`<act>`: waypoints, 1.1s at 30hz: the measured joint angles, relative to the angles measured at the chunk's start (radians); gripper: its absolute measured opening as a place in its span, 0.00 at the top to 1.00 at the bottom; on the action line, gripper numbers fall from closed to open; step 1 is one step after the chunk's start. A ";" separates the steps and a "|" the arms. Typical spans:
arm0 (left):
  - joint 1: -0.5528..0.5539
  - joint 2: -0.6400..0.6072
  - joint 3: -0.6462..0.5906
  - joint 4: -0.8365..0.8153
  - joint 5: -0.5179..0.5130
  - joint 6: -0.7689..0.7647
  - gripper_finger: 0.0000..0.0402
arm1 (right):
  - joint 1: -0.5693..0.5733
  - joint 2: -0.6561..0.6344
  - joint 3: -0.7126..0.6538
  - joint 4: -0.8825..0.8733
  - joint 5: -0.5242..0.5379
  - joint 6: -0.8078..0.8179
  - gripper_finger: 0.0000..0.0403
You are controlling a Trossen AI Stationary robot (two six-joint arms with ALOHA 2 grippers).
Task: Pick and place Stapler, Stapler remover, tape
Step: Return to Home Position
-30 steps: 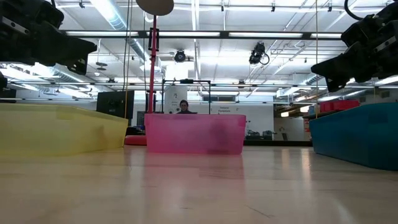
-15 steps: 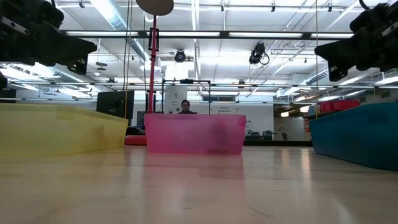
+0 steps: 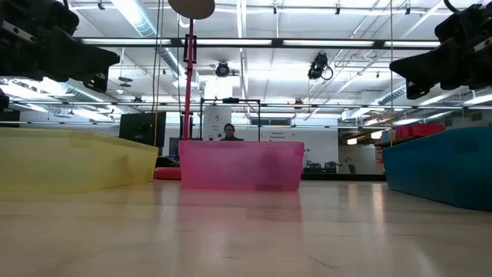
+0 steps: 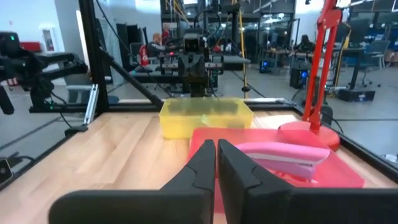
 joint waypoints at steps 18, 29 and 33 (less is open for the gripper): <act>0.000 0.000 0.000 0.000 0.000 0.000 0.95 | 0.000 0.002 0.000 -0.012 0.007 -0.007 0.95; 0.000 0.000 0.000 0.000 0.000 0.000 0.95 | 0.000 0.002 0.000 -0.012 0.008 -0.007 0.95; 0.000 0.000 0.000 0.000 0.000 0.000 0.95 | 0.000 0.002 0.000 -0.012 0.007 -0.008 0.95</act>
